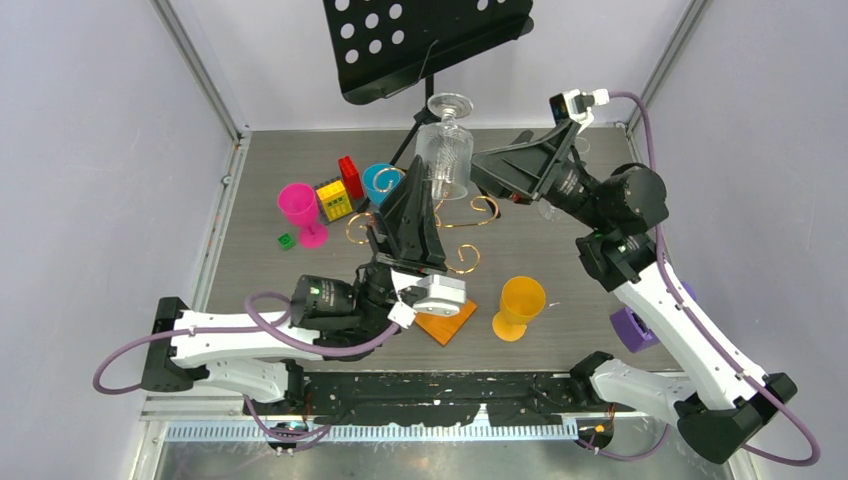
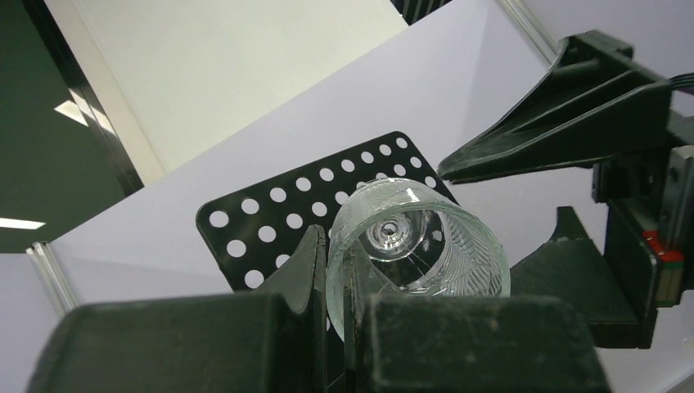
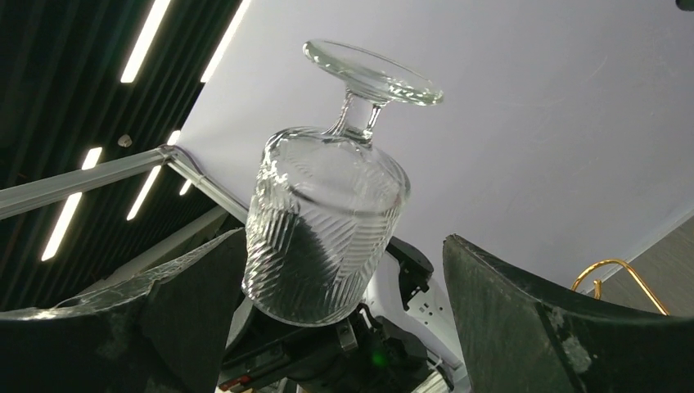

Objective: Place the wine glass upside down on the wine glass rack

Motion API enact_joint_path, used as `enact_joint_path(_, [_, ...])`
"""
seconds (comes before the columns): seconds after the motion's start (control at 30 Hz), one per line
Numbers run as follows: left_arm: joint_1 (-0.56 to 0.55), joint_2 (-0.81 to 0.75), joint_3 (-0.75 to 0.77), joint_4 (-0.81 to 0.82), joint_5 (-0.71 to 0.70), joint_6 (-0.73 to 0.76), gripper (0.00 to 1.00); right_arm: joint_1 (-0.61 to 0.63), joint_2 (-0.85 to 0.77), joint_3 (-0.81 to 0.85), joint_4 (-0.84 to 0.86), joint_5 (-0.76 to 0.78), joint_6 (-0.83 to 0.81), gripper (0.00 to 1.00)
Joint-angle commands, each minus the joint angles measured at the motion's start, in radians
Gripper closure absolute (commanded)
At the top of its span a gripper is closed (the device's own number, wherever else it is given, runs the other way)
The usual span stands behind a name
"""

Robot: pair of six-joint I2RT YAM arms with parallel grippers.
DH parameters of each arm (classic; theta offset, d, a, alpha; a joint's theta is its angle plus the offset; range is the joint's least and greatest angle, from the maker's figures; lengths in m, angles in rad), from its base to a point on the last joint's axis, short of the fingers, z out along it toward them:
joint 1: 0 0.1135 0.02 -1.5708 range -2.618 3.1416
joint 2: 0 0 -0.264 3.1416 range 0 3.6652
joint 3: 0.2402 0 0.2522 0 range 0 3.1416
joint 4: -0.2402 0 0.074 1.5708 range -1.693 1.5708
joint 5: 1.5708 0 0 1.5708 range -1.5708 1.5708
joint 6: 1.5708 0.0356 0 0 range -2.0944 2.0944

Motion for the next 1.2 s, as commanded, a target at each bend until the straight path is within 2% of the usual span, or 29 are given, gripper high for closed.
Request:
enact_joint_path(0.0, [-0.007,0.031,0.042,0.112,0.075,-0.021,1.00,0.015,0.023,0.058,0.062,-0.064,0.026,0.05])
enact_joint_path(0.33, [-0.007,0.086,0.047,0.137,0.095,-0.057,1.00,0.020,0.017,0.045,0.086,-0.068,0.033,0.05])
enact_joint_path(0.4, [-0.007,0.089,0.040,0.144,0.095,-0.057,1.00,0.021,0.019,0.039,0.098,-0.066,0.042,0.01])
enact_joint_path(0.53, [-0.007,0.101,0.038,0.169,0.091,-0.033,1.00,0.020,0.029,0.020,0.152,-0.072,0.080,0.17])
enact_joint_path(0.6, [-0.007,0.114,0.039,0.188,0.085,-0.005,1.00,0.020,0.031,0.016,0.166,-0.077,0.091,0.21])
enact_joint_path(0.83, [0.003,0.181,0.048,0.297,0.089,0.131,1.00,0.020,0.032,0.003,0.196,-0.082,0.124,0.23])
enact_joint_path(0.9, [0.009,0.192,0.052,0.319,0.089,0.147,1.00,0.021,0.034,-0.003,0.219,-0.088,0.139,0.27])
enact_joint_path(1.03, [0.015,0.187,0.059,0.342,0.050,0.138,0.99,0.020,0.038,-0.016,0.264,-0.092,0.158,0.48])
enact_joint_path(1.07, [0.015,0.182,0.057,0.343,0.037,0.133,0.94,0.020,0.040,-0.017,0.267,-0.093,0.159,0.57])
enact_joint_path(1.17, [0.015,0.166,0.035,0.343,0.011,0.118,0.80,0.019,0.049,-0.015,0.278,-0.092,0.152,0.72])
